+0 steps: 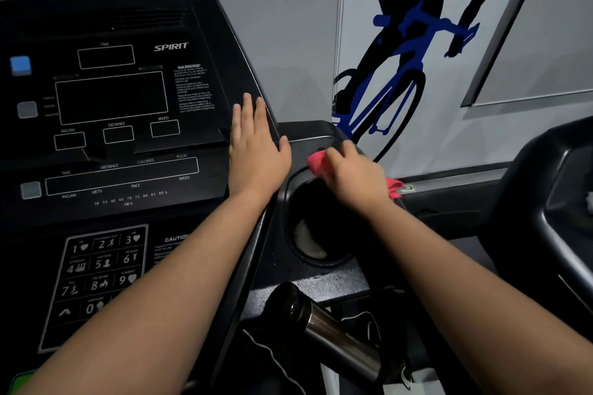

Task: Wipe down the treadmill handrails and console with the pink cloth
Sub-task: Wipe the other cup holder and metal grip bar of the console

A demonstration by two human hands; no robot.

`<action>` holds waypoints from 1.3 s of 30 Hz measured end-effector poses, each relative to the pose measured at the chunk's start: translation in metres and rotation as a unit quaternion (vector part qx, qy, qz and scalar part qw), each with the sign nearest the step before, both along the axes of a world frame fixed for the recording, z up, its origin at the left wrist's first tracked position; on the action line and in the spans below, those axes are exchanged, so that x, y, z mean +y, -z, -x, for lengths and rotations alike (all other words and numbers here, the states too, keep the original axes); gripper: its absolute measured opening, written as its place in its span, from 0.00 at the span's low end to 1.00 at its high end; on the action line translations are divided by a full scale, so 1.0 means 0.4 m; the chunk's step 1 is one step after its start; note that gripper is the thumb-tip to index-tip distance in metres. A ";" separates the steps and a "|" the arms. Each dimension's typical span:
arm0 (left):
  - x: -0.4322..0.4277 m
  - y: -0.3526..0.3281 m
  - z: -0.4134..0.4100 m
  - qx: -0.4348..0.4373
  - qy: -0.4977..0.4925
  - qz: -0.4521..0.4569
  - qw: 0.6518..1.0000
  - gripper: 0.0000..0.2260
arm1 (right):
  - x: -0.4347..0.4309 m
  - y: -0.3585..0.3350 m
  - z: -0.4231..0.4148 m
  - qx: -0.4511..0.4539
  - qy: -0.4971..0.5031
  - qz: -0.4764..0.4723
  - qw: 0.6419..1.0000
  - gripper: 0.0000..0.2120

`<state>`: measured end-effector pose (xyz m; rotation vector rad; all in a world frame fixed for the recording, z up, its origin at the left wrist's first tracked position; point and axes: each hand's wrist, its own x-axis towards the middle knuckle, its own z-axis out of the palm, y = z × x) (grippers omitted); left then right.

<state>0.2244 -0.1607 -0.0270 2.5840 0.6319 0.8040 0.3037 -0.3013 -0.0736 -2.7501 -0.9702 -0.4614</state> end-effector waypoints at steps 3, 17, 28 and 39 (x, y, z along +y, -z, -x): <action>-0.003 -0.001 0.001 0.003 -0.005 -0.002 1.000 0.30 | 0.035 0.001 0.026 0.008 0.028 -0.001 1.000 0.12; 0.000 -0.002 0.001 0.001 0.000 -0.013 1.000 0.30 | -0.020 -0.003 -0.036 0.033 0.038 -0.047 0.998 0.16; 0.002 0.001 -0.001 -0.006 0.000 -0.020 1.000 0.30 | 0.119 0.007 0.001 -0.008 -0.012 -0.049 0.999 0.27; 0.010 0.007 0.001 -0.009 0.003 -0.013 1.000 0.30 | 0.005 0.018 -0.084 -0.086 -0.092 -0.028 0.992 0.16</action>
